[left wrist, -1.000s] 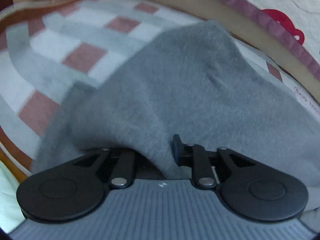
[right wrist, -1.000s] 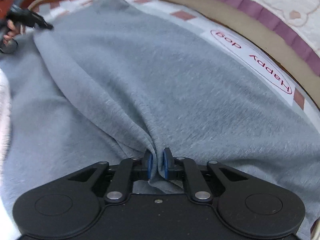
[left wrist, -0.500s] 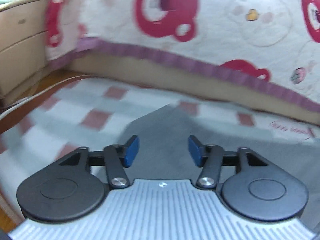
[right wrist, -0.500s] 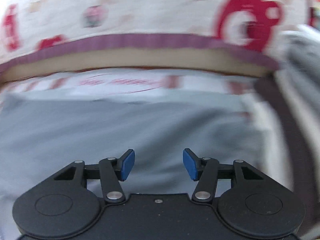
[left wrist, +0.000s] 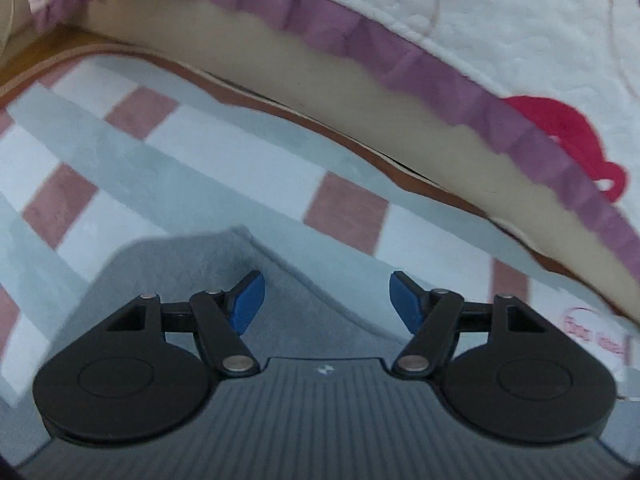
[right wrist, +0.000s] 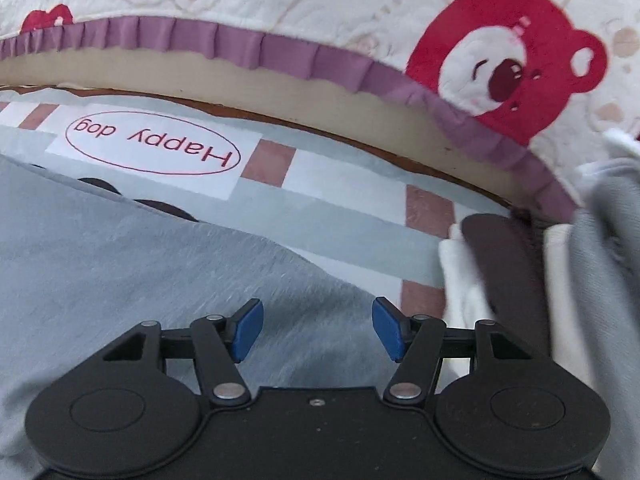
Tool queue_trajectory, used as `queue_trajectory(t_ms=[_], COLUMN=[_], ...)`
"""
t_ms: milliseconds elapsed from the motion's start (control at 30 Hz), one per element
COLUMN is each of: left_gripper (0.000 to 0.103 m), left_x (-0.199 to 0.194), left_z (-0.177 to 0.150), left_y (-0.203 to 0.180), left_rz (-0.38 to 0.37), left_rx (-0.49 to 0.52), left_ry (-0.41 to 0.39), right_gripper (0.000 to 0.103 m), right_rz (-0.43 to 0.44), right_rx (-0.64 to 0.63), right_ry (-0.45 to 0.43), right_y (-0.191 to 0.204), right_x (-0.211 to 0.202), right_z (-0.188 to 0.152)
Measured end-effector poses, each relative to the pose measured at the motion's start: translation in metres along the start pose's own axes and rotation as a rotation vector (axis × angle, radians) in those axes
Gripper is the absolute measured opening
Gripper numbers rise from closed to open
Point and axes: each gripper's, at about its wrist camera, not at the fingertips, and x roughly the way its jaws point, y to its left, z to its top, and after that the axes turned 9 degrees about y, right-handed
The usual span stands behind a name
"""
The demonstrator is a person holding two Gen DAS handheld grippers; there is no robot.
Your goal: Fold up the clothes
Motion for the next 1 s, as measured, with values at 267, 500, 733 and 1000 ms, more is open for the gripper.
queue_trajectory(t_ms=[267, 500, 733, 1000], left_gripper=[0.069, 0.0, 0.0, 0.052], left_x=[0.044, 0.019, -0.008, 0.004], left_z=[-0.013, -0.03, -0.031, -0.02], left_y=[0.002, 0.011, 0.021, 0.011], left_rz=[0.093, 0.121, 0.075, 0.079], left_rx=[0.099, 0.226, 0.203, 0.238], left_ry=[0.184, 0.012, -0.102, -0.063], right_gripper=[0.065, 0.062, 0.073, 0.083], right_rz=[0.04, 0.096, 0.037, 0.34], right_rx=[-0.071, -0.155, 0.061, 0.628], right_ry=[0.065, 0.015, -0.114, 0.168], right_y=[0.012, 0.056, 0.024, -0.005], right_x=[0.035, 0.022, 0.002, 0.065], right_z=[-0.018, -0.06, -0.024, 0.005])
